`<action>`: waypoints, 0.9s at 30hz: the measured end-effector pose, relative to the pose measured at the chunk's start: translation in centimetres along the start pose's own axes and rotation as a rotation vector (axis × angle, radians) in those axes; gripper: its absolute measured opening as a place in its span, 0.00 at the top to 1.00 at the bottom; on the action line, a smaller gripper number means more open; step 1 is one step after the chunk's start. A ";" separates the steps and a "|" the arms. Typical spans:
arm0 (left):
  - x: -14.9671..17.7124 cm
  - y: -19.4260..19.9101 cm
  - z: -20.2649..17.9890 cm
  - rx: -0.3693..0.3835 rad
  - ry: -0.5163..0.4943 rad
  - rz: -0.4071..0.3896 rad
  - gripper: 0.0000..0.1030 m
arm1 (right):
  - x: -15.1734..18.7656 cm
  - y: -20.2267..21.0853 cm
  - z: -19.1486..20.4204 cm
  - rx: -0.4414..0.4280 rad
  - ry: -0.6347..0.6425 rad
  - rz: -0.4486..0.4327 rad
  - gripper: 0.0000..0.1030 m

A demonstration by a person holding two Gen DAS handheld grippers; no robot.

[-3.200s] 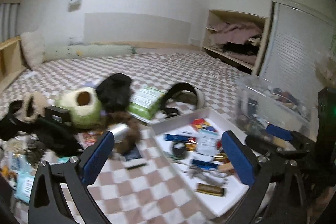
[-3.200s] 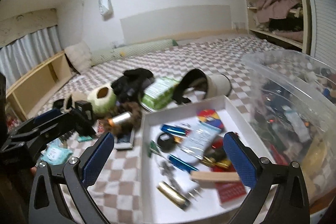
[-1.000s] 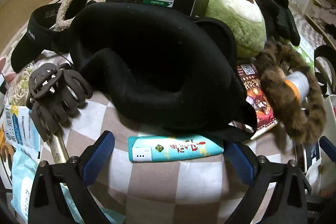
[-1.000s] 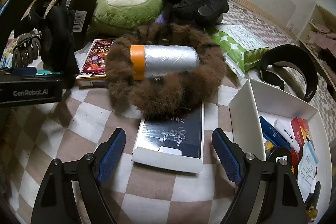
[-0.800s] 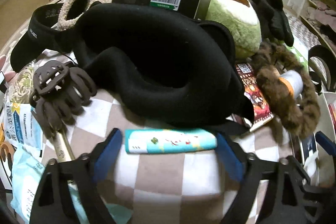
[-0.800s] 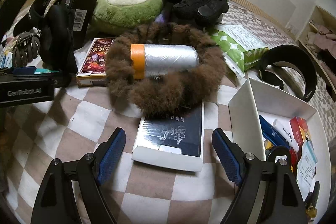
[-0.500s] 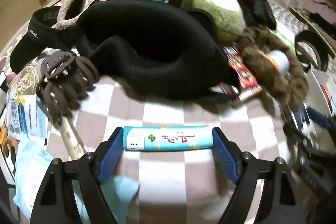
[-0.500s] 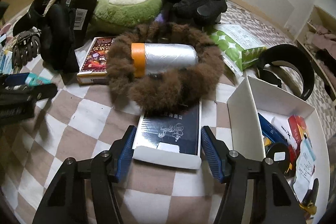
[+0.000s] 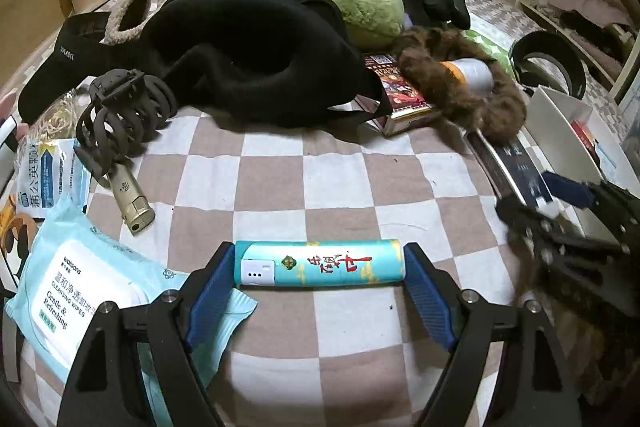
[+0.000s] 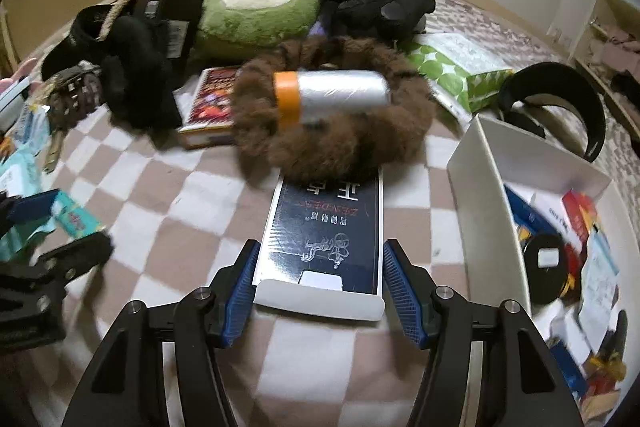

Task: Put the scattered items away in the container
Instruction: 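Close the left gripper on the teal lighter while the right gripper grasps the black book box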

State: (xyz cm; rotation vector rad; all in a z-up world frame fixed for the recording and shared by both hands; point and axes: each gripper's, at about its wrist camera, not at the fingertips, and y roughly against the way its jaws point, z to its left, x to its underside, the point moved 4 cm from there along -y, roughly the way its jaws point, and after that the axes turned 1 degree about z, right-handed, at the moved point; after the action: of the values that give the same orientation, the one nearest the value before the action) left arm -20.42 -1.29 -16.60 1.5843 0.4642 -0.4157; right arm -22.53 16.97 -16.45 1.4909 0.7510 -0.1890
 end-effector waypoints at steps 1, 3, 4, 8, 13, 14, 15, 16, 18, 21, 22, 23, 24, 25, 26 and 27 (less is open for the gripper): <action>0.0 -0.1 0.1 0.004 -0.008 0.000 0.20 | 0.3 0.2 0.2 -0.007 0.008 0.003 0.40; 0.4 -0.2 -0.9 0.006 -0.019 -0.001 0.20 | 0.9 0.7 0.6 -0.026 0.022 0.011 0.40; 0.7 -0.3 -1.5 0.005 -0.024 -0.003 0.20 | 1.2 0.9 0.8 -0.036 0.026 0.015 0.40; 1.1 -0.3 -2.8 0.012 -0.050 0.001 0.20 | 2.6 1.8 1.3 -0.078 0.022 0.029 0.41; 1.2 -0.2 -3.4 0.015 -0.072 0.000 0.20 | 3.4 2.7 1.7 -0.146 -0.032 0.045 0.41; 1.2 -0.2 -3.4 0.017 -0.072 0.000 0.20 | 3.4 2.8 1.7 -0.159 -0.047 0.049 0.41; 1.2 -0.2 -3.5 0.017 -0.073 0.001 0.20 | 3.5 2.7 1.6 -0.168 -0.061 0.055 0.41; 1.3 -0.2 -3.5 0.017 -0.075 0.002 0.20 | 3.6 2.6 1.6 -0.174 -0.076 0.063 0.41; 1.3 -0.2 -3.6 0.013 -0.078 0.003 0.20 | 3.7 2.0 1.6 -0.174 -0.106 0.088 0.41; 1.4 -0.2 -3.6 0.004 -0.079 0.003 0.21 | 3.5 1.7 2.1 -0.151 -0.098 0.084 0.37; 1.5 -0.2 -3.5 0.006 -0.073 0.005 0.21 | 3.4 1.6 2.3 -0.144 -0.093 0.081 0.36; 1.5 -0.2 -3.4 0.012 -0.069 0.005 0.21 | 3.3 1.5 2.3 -0.141 -0.090 0.078 0.36; 1.5 -0.2 -3.3 0.015 -0.066 0.006 0.20 | 3.3 1.5 2.3 -0.144 -0.091 0.077 0.35; 1.5 -0.2 -3.2 0.015 -0.062 0.007 0.20 | 3.2 1.5 2.2 -0.147 -0.092 0.076 0.35; 1.5 -0.1 -3.1 0.016 -0.058 0.009 0.21 | 3.1 1.4 2.1 -0.150 -0.094 0.074 0.35; 1.5 -0.1 -3.1 0.019 -0.058 0.010 0.20 | 3.0 1.4 2.1 -0.153 -0.095 0.073 0.34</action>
State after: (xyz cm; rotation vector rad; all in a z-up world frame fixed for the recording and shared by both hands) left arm -19.23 1.85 -17.29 1.5879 0.4086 -0.4582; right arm -18.77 16.20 -17.21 1.3517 0.6201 -0.1429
